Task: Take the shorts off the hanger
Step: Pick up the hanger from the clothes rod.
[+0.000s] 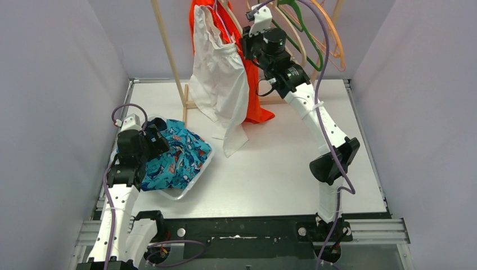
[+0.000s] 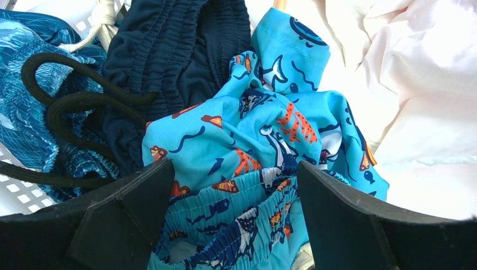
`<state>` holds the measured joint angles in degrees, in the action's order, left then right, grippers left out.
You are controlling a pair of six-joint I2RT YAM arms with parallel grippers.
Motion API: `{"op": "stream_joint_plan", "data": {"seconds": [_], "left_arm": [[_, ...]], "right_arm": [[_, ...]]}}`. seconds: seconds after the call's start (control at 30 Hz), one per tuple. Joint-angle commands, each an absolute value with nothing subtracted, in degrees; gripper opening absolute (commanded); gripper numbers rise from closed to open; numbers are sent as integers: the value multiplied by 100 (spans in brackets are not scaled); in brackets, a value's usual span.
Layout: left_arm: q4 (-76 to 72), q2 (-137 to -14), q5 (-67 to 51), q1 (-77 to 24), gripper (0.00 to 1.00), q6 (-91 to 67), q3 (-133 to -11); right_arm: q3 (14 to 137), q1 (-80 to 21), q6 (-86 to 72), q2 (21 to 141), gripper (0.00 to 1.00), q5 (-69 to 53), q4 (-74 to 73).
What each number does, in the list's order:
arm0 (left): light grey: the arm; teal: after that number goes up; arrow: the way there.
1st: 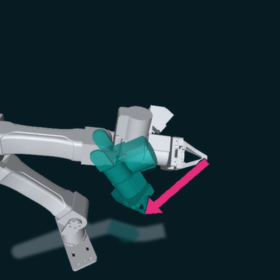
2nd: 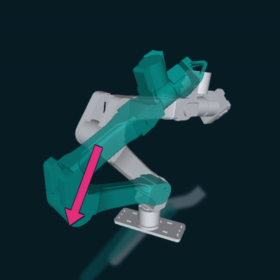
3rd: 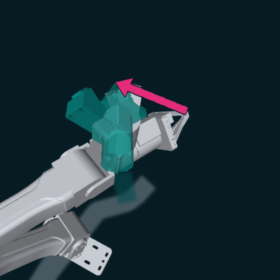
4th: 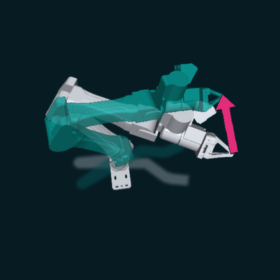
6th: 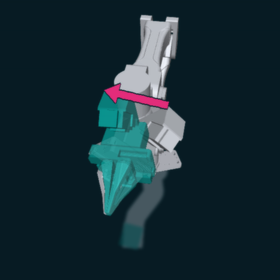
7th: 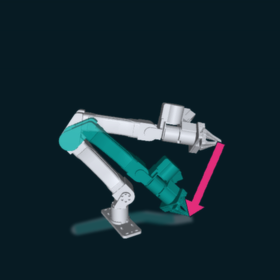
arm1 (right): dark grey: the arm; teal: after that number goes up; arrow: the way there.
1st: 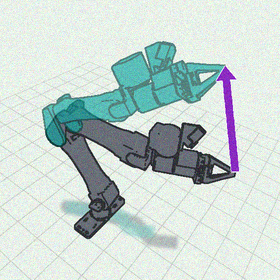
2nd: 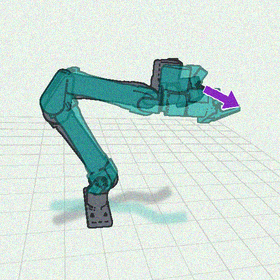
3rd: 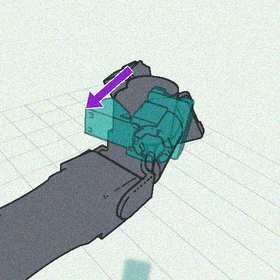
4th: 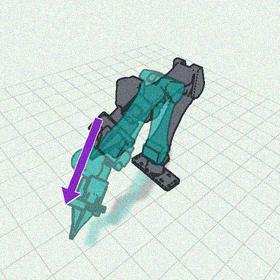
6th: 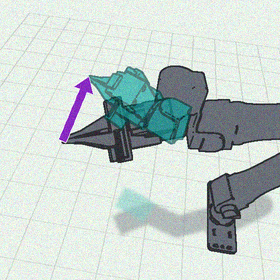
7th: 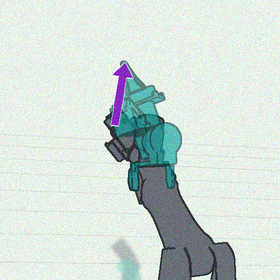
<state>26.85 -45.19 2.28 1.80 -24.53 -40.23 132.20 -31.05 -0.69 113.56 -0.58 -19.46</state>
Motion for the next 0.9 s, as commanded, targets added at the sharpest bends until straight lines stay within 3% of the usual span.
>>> {"op": "stream_joint_plan", "data": {"seconds": [0.0, 0.23, 0.67, 0.87], "left_arm": [[2540, -4492, 138, 167, 80, -2364, -4145], [2527, -4465, 143, 166, 80, -2364, -4146], [2510, -4425, 107, 167, 80, -2364, -4135], [2535, -4448, 80, 167, 80, -2364, -4152]], "right_arm": [[13246, -3269, 53, 10824, 0, 713, -242], [12580, -3375, 48, 10229, 0, 986, 195], [12052, -3326, -91, 9417, 0, 949, -576], [12424, -3279, -88, 9493, 0, 958, -643]]}}
